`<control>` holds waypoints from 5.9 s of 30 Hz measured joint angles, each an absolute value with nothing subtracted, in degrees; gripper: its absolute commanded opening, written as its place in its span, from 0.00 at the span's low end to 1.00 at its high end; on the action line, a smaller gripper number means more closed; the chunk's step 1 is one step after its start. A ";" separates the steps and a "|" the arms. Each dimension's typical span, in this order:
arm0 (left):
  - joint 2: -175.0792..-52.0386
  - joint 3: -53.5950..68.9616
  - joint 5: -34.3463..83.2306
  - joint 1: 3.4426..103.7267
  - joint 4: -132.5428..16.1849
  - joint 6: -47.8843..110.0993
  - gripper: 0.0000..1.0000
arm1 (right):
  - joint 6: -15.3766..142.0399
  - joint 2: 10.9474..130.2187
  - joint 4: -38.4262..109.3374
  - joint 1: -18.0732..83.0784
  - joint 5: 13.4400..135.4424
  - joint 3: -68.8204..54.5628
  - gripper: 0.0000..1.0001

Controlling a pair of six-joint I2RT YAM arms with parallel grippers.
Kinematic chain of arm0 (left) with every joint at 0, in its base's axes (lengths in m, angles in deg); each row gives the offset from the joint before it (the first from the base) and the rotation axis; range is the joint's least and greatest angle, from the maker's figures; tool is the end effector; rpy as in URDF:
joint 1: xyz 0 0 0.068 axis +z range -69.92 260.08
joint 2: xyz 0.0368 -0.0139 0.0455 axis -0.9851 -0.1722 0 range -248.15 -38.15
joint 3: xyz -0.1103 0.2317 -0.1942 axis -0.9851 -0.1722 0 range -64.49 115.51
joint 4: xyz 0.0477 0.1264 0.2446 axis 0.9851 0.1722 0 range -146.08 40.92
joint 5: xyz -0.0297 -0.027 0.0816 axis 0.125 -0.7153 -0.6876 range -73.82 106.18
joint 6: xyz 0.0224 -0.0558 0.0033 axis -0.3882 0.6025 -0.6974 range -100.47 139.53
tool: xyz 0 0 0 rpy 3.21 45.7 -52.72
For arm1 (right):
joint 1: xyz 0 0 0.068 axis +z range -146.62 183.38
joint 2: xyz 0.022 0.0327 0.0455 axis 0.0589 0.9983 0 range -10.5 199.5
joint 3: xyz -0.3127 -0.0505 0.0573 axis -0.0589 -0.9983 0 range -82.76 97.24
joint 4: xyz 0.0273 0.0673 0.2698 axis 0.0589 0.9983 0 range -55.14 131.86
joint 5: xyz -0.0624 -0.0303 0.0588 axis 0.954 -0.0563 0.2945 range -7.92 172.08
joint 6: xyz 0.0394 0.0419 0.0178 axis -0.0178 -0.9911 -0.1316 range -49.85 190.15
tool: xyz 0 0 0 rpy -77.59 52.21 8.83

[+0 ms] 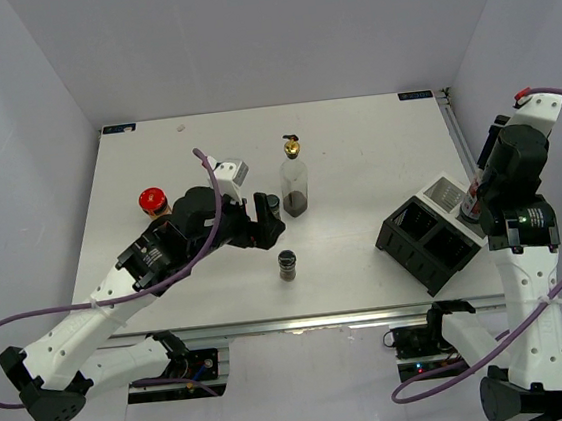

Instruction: Organize the condiment bottles

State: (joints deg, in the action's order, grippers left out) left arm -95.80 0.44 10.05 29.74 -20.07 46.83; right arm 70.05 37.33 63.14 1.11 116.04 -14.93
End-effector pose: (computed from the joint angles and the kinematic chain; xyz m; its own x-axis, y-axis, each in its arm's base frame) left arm 0.1377 -0.1587 0.4152 -0.5963 0.0048 -0.8027 0.4864 0.7977 -0.3566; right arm 0.1453 -0.0307 0.4773 -0.1427 0.0070 -0.9897 0.5855 0.8069 -0.0787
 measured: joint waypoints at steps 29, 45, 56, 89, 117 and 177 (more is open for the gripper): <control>-95.80 0.66 12.39 29.74 -19.19 48.83 0.98 | 70.88 36.00 69.97 1.11 115.10 -13.82 0.08; -96.90 1.16 12.41 29.74 -19.17 48.98 0.98 | 70.51 33.39 66.90 1.11 114.97 -20.34 0.08; -97.94 1.16 12.41 29.74 -19.24 48.97 0.98 | 68.49 29.46 63.23 1.11 117.73 -28.42 0.08; -97.09 2.42 7.83 29.74 -18.57 48.16 0.98 | 67.35 34.79 62.34 1.01 113.47 -18.77 0.82; -91.76 1.69 9.29 40.99 -18.93 46.08 0.98 | 68.75 56.96 30.47 31.10 61.56 -24.82 0.96; -86.25 2.43 6.66 40.99 -16.20 44.18 0.98 | 72.79 72.79 12.05 39.08 79.38 -21.79 0.08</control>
